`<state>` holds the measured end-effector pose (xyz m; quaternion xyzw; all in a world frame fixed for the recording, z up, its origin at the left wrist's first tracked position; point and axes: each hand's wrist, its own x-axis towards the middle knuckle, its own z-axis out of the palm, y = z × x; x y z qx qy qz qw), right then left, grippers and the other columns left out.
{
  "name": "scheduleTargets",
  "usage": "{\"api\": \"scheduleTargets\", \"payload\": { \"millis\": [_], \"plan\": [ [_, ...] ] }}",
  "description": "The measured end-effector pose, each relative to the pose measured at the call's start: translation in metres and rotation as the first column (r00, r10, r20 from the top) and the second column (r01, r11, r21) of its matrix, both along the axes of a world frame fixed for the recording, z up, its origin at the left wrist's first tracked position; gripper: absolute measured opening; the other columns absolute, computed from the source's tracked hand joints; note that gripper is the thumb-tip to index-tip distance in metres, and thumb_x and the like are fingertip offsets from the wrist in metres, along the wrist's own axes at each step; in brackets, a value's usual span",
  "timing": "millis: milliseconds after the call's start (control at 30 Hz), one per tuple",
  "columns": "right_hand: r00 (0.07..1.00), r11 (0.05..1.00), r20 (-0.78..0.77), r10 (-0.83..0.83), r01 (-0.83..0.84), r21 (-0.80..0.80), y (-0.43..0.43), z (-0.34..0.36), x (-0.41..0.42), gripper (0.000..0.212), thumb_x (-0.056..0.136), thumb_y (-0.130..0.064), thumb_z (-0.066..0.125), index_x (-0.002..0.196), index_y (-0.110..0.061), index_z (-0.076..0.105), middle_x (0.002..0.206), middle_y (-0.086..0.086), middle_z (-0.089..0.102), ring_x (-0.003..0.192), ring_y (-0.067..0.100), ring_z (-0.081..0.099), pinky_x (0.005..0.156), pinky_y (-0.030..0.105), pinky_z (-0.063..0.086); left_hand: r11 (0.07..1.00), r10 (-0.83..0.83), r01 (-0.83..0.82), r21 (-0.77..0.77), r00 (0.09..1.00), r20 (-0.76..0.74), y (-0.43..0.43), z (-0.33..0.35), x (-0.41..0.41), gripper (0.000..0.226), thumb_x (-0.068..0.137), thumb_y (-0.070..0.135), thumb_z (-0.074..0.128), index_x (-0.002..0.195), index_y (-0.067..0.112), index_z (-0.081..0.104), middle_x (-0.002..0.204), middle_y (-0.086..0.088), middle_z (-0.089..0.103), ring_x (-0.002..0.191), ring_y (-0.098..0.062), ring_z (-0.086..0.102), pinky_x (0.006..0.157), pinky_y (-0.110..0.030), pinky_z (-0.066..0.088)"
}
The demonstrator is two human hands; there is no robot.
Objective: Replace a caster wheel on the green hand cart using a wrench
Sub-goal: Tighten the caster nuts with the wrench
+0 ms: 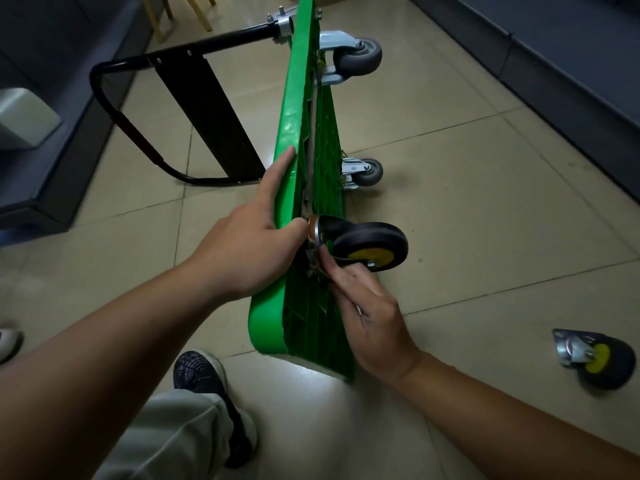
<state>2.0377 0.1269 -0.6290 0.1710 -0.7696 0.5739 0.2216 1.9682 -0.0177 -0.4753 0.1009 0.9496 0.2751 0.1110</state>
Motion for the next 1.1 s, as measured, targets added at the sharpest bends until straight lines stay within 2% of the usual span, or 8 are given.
{"api": "scheduleTargets", "payload": {
  "millis": [200,300,433,567,700,833,967,1100],
  "plan": [
    [0.998,0.996,-0.049,0.048,-0.044,0.079,0.004,-0.008,0.0,0.047,0.099,0.007,0.049,0.146,0.006,0.045,0.116,0.018,0.062,0.111,0.028,0.062,0.104,0.022,0.042,1.0,-0.002,0.002,0.001,1.0,-0.001,0.001,0.0,0.0,0.082,0.099,0.037,0.054,0.149,0.07,-0.002,0.122,-0.008,0.063,0.083,-0.027,0.071,0.08,-0.051,0.06],
    [0.997,0.994,-0.052,0.059,-0.054,0.093,0.0,-0.006,0.001,0.048,0.098,0.008,0.052,0.145,0.008,0.044,0.104,0.016,0.062,0.097,0.027,0.063,0.096,0.023,0.046,1.0,0.017,-0.017,-0.019,1.0,-0.002,0.002,0.002,0.002,0.082,0.088,0.047,0.048,0.148,0.071,-0.002,0.121,-0.009,0.063,0.083,-0.029,0.07,0.081,-0.051,0.058],
    [0.999,0.993,0.02,0.037,-0.039,0.115,-0.001,0.003,0.014,0.052,0.1,0.001,0.053,0.151,-0.002,0.041,0.089,0.001,0.051,0.08,0.013,0.05,0.076,0.026,0.048,0.999,0.032,-0.033,-0.036,0.999,-0.011,0.002,0.002,0.001,0.081,0.101,0.034,0.051,0.147,0.072,-0.003,0.118,-0.01,0.063,0.084,-0.029,0.068,0.082,-0.052,0.058],
    [0.938,0.987,0.316,0.146,-0.116,-0.112,-0.014,0.033,0.04,0.055,0.104,-0.02,0.05,0.156,-0.032,0.035,0.13,-0.016,0.065,0.123,0.006,0.06,0.104,0.028,0.049,0.998,0.035,-0.036,-0.061,0.999,-0.021,0.004,0.001,0.001,0.081,0.101,0.034,0.05,0.149,0.069,-0.005,0.12,-0.01,0.062,0.086,-0.03,0.068,0.083,-0.051,0.058],
    [0.781,0.927,0.556,0.286,-0.079,-0.367,-0.012,0.079,0.04,0.04,0.099,-0.024,0.057,0.134,-0.043,0.058,0.064,-0.009,0.064,0.058,0.008,0.062,0.058,0.029,0.056,0.997,0.034,-0.035,-0.068,0.999,-0.023,0.004,0.001,0.001,0.08,0.102,0.036,0.05,0.149,0.069,-0.005,0.118,-0.012,0.063,0.087,-0.031,0.068,0.083,-0.051,0.058],
    [0.637,0.707,0.562,0.528,0.037,-0.706,-0.006,0.106,0.033,0.018,0.1,-0.015,0.061,0.117,-0.014,0.068,0.059,0.002,0.064,0.046,0.018,0.062,0.048,0.025,0.052,0.998,0.023,-0.024,-0.064,1.0,-0.012,0.006,0.003,0.0,0.08,0.1,0.042,0.051,0.148,0.07,-0.005,0.126,-0.012,0.061,0.089,-0.031,0.067,0.085,-0.051,0.057],
    [0.758,0.813,0.517,0.397,-0.028,-0.582,-0.01,0.085,0.056,0.04,0.098,-0.021,0.061,0.137,-0.029,0.061,0.062,-0.001,0.065,0.045,0.012,0.058,0.043,0.022,0.047,1.0,0.014,-0.014,-0.005,1.0,0.008,0.005,0.003,0.002,0.08,0.095,0.045,0.052,0.148,0.071,-0.002,0.124,-0.008,0.063,0.089,-0.028,0.069,0.086,-0.051,0.058],
    [0.959,0.981,0.281,0.038,0.017,-0.191,0.0,0.03,0.054,0.046,0.101,-0.016,0.058,0.144,-0.03,0.054,0.076,-0.004,0.057,0.065,0.014,0.056,0.059,0.029,0.05,1.0,0.007,-0.008,0.017,1.0,0.026,0.004,0.004,0.003,0.082,0.089,0.048,0.051,0.146,0.073,-0.002,0.121,-0.008,0.064,0.086,-0.027,0.071,0.083,-0.051,0.059]
  ]
}}
